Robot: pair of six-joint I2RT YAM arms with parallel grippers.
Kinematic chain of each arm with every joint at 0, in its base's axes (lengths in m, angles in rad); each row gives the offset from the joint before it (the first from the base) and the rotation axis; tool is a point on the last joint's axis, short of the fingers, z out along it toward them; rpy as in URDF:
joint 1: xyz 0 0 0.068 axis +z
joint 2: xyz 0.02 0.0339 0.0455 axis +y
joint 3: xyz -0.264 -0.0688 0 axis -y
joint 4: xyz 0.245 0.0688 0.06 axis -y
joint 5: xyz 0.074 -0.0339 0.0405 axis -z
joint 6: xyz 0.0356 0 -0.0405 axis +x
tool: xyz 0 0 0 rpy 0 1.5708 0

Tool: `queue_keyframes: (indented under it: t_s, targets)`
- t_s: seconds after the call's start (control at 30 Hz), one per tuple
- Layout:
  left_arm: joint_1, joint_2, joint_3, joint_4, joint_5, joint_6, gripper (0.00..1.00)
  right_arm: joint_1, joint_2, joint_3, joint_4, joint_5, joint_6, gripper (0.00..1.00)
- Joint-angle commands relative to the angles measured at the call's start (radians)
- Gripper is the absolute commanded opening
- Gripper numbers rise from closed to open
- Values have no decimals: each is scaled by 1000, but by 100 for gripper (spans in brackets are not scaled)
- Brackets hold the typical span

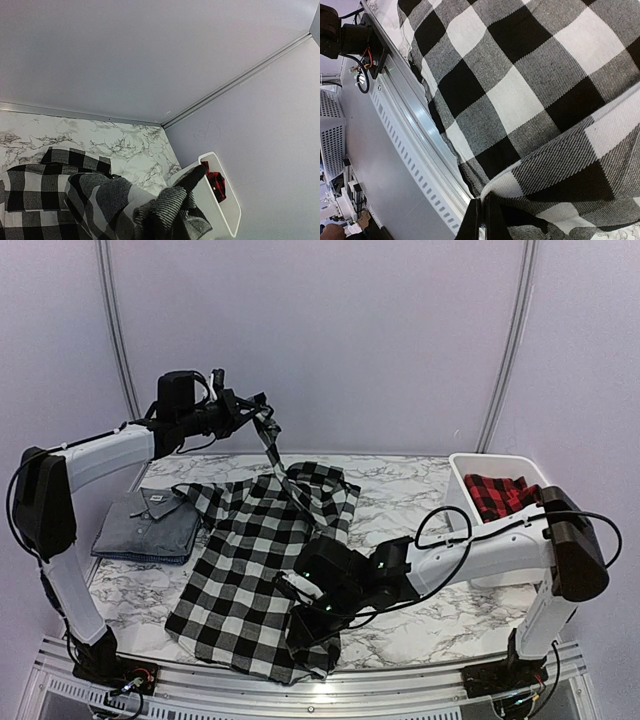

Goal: Fold and stack the long sleeve shirts
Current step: Fold the corner of the shirt at the center of the board.

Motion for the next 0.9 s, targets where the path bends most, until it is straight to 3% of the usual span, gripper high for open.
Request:
queue_keyframes:
  t_s: [0.0,0.57,0.63,0.73,0.87]
  targets:
    - [17,-74,19,42,-10,25,0,-17,-18,52,-15,-15,-32,0]
    - [63,-119,-92,51,-29,30,0,-18,11,26,55,-87,-28,1]
    - [65,-104,-107,51,-30,33,0,-18,28,28,70,-109,-33,6]
    - [66,-73,-132,51,-26,34,0,-25,38,60,47,-106,-58,22]
    - [66,-43,-162,51,-25,33,0,-101,-47,66,-14,-12,-97,53]
